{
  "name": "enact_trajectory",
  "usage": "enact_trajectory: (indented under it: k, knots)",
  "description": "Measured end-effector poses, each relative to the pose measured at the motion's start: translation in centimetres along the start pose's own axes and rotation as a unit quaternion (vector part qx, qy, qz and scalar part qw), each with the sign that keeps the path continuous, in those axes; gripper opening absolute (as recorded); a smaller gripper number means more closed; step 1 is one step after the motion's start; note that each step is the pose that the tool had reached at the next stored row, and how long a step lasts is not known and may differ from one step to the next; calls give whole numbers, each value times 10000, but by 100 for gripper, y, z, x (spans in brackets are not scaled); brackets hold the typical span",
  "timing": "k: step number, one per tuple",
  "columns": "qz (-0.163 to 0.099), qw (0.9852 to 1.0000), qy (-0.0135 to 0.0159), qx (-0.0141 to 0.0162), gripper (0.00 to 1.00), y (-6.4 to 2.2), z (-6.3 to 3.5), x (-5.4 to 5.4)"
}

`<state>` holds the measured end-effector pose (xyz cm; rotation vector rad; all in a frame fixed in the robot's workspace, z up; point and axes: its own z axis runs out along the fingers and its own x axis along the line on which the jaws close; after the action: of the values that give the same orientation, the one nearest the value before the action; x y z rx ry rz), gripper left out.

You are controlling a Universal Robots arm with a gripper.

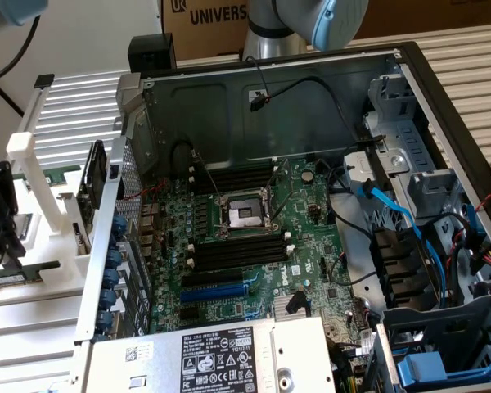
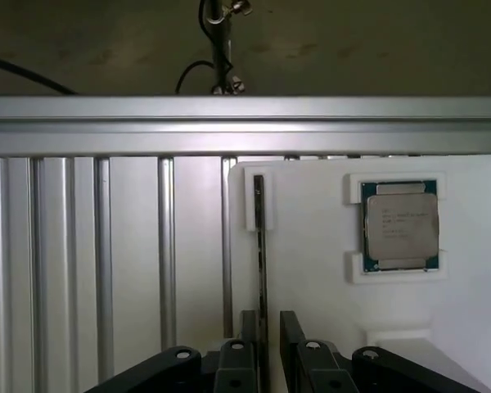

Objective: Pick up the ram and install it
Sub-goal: 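Pick up the ram and move it above insertion slot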

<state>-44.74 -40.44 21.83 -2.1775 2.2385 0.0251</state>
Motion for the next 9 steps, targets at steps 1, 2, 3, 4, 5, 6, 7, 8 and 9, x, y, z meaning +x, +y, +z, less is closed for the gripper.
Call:
enact_trajectory:
  k: [1, 2, 3, 4, 5, 6, 7, 8, 9]
  knots:
    - [-1, 10000, 15, 8, 26, 0, 2, -4]
    - [-3, 10000, 16, 12, 26, 0, 3, -3]
    - [-5, 10000, 16, 12, 26, 0, 3, 0]
    - [-5, 10000, 15, 13, 26, 0, 6, 1]
    - [-5, 10000, 15, 13, 26, 0, 9, 1]
    - [-5, 10000, 15, 14, 26, 0, 15, 1]
    - [-6, 10000, 15, 14, 26, 0, 20, 1]
    - [-7, 10000, 15, 16, 26, 0, 26, 1]
    - [-8, 10000, 15, 17, 26, -3, 30, 1]
